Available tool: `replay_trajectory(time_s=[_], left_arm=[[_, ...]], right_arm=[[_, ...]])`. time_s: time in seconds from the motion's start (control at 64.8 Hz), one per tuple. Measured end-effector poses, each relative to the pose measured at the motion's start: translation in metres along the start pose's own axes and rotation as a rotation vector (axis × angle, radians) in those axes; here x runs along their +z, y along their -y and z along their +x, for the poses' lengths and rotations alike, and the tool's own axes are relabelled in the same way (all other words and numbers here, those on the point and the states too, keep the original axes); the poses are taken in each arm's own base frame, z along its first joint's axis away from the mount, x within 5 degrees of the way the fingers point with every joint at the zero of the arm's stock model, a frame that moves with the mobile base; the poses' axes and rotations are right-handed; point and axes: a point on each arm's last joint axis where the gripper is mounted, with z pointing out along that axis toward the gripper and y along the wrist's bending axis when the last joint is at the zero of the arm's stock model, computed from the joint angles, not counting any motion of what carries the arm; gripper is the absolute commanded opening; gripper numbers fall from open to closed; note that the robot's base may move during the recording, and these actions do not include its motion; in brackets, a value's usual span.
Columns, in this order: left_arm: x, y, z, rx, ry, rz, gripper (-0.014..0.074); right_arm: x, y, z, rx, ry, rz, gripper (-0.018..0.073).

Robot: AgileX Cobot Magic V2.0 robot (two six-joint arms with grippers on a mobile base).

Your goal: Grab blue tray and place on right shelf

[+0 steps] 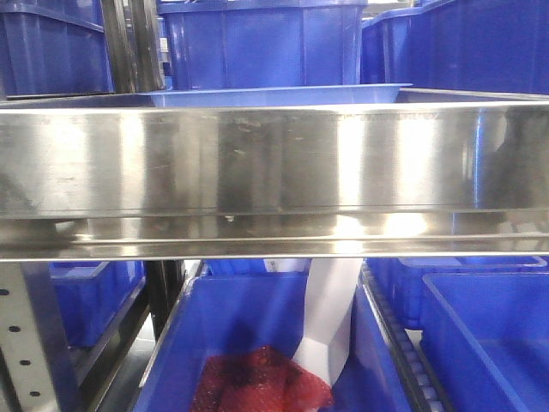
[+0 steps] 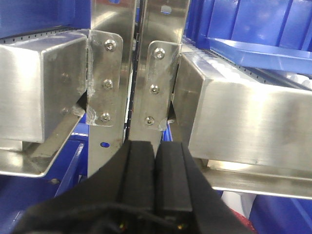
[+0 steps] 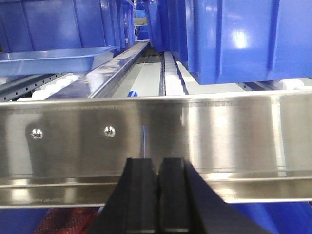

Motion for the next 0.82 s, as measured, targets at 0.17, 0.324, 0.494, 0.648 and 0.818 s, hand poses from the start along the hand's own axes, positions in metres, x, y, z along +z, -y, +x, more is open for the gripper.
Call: replay_trajectory(time_s=[0.17, 0.324, 0.494, 0.648, 0.818], left_arm=[[0.0000, 0.0000, 0.0000, 0.000, 0.000, 0.000, -0.0048], [0.0000, 0.0000, 0.0000, 0.000, 0.000, 0.000, -0.0048], [0.0000, 0.0000, 0.0000, 0.000, 0.000, 0.000, -0.0048], [0.0000, 0.0000, 0.0000, 0.000, 0.000, 0.000, -0.0048], [0.0000, 0.0000, 0.0000, 0.000, 0.000, 0.000, -0.0048]], right_arm=[[0.0000, 0.0000, 0.0000, -0.002, 0.000, 0.000, 0.0057], [0.0000, 0.0000, 0.0000, -0.002, 0.000, 0.000, 0.0057], [0.0000, 0.0000, 0.0000, -0.002, 0.000, 0.000, 0.0057], [0.0000, 0.0000, 0.0000, -0.002, 0.000, 0.000, 0.0057], [0.0000, 0.0000, 0.0000, -0.002, 0.000, 0.000, 0.0057]])
